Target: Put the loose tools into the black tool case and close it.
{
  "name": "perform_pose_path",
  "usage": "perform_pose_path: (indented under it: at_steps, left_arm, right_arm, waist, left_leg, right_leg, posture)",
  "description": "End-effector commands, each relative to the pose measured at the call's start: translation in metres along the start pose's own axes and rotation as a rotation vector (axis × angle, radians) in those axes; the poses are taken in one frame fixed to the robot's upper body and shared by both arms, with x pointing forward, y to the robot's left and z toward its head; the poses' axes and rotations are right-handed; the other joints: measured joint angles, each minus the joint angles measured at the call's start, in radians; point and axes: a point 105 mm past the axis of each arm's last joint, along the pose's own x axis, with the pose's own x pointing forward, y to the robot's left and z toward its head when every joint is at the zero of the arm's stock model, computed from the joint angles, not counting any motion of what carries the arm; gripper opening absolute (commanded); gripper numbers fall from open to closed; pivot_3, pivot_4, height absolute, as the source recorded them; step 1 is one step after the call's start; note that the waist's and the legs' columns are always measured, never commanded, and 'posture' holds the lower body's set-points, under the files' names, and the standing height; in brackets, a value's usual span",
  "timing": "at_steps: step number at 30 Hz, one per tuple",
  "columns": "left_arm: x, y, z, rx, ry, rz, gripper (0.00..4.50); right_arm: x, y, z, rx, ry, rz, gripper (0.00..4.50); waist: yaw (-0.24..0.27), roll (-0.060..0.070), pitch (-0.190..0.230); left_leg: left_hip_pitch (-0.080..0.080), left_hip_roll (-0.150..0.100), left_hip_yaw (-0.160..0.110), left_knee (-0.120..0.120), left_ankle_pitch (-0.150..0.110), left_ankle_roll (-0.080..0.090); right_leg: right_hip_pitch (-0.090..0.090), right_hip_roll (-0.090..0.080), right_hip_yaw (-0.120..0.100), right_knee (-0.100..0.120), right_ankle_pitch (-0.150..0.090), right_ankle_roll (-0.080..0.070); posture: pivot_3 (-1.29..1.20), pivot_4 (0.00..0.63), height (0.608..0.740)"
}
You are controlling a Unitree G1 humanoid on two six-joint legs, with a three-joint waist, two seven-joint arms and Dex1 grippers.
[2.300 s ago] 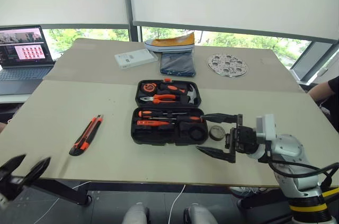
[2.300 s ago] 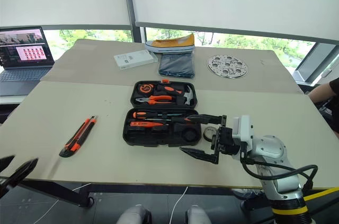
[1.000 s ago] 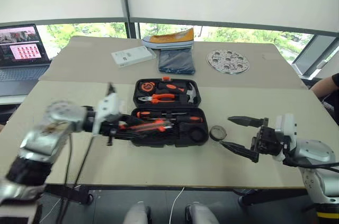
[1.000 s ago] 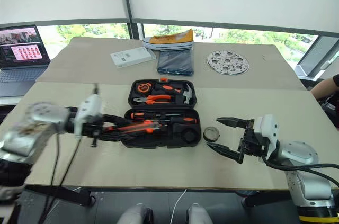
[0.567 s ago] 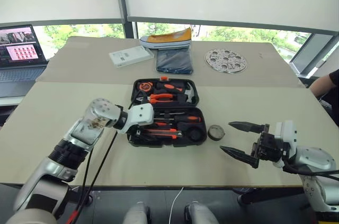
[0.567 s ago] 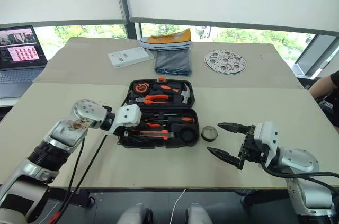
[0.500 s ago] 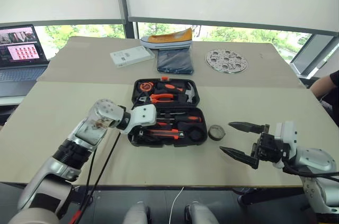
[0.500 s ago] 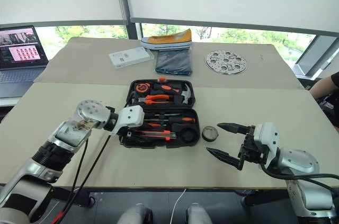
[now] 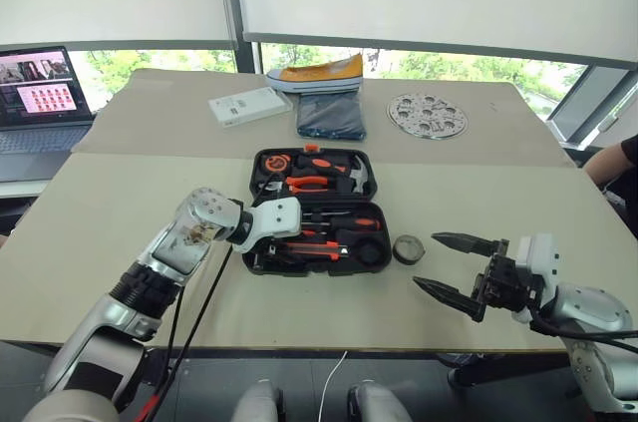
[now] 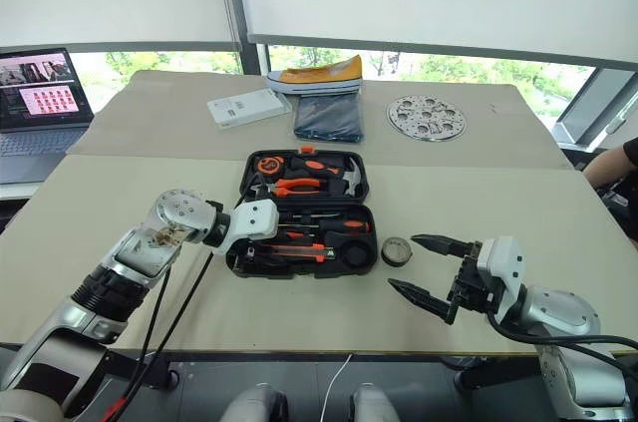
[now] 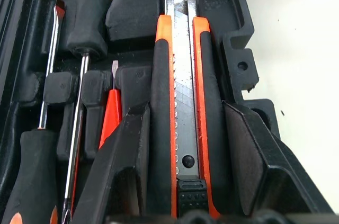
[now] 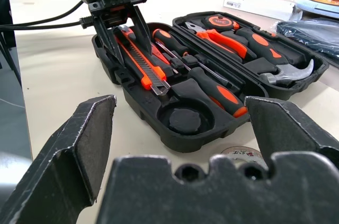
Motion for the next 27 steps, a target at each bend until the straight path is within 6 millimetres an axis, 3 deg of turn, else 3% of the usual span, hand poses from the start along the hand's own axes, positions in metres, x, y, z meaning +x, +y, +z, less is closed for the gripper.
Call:
perform_pose_path:
  at_steps: [1,6,9,12,15,18,24,27]
  left_arm:
    - [-0.001,-0.003,0.008,0.003,-0.026,-0.010,2.10]
    - [-0.013,0.005,0.027,0.029,-0.158,0.018,3.97]
    - [-0.028,0.015,0.046,0.024,-0.317,0.043,3.97]
    - [-0.032,0.017,0.047,0.026,-0.353,0.039,3.97]
    - [-0.024,0.018,0.032,0.011,-0.334,0.075,3.27]
    - [-0.017,0.016,0.023,-0.015,-0.341,0.093,1.99]
    - [0.000,-0.001,0.007,0.004,-0.346,0.071,0.07]
    - [0.004,-0.005,-0.002,0.017,-0.307,0.068,0.03]
  right_arm:
    - [-0.001,-0.003,0.015,-0.072,-0.035,-0.013,4.50]
    - [0.000,-0.005,0.016,-0.081,-0.033,-0.004,4.50]
    - [0.007,-0.009,0.020,-0.091,-0.047,0.009,4.50]
    - [0.009,-0.011,0.021,-0.093,-0.052,0.015,4.50]
    - [0.011,-0.012,0.020,-0.097,-0.053,0.018,4.50]
    - [0.012,-0.012,0.019,-0.099,-0.055,0.016,4.50]
    - [0.012,-0.010,0.018,-0.097,-0.054,0.003,4.50]
    - [0.012,-0.009,0.017,-0.096,-0.050,-0.002,4.50]
  waist:
    - [0.000,0.000,0.000]
    - [0.000,0.000,0.000]
    - [0.000,0.000,0.000]
    - [0.000,0.000,0.000]
    - [0.000,0.000,0.000]
    - [0.000,0.000,0.000]
    - [0.000,0.000,0.000]
    - [0.000,0.000,0.000]
  left_leg:
    - [0.000,0.000,0.000,0.000,0.000,0.000]
    - [0.000,0.000,0.000,0.000,0.000,0.000]
    - [-0.001,0.000,0.000,0.001,0.000,0.000]
    - [0.000,0.000,0.000,0.001,0.000,0.000]
    - [0.001,0.000,0.000,0.001,0.000,0.000]
    - [0.001,0.000,0.000,0.001,0.000,0.000]
    - [0.000,0.000,0.000,0.001,0.000,0.000]
    - [0.000,0.000,0.000,0.001,0.000,0.000]
  right_leg:
    - [0.000,0.000,0.000,0.000,0.000,0.000]
    - [0.000,0.000,0.000,0.000,0.000,0.000]
    - [0.000,0.000,0.000,0.000,0.000,0.000]
    - [0.000,0.000,0.000,0.001,0.000,0.000]
    - [0.001,0.000,0.000,0.001,0.000,0.000]
    - [0.001,0.000,0.000,0.001,0.001,0.000]
    - [0.001,0.000,0.000,0.001,0.001,0.000]
    - [0.001,0.000,0.000,0.001,0.001,0.000]
  posture:
    - [0.00,0.150,0.740]
    - [0.00,0.150,0.740]
    - [0.00,0.150,0.740]
    - [0.00,0.150,0.740]
    - [0.00,0.150,0.740]
    - [0.00,0.150,0.740]
    - [0.00,0.150,0.740]
    - [0.00,0.150,0.740]
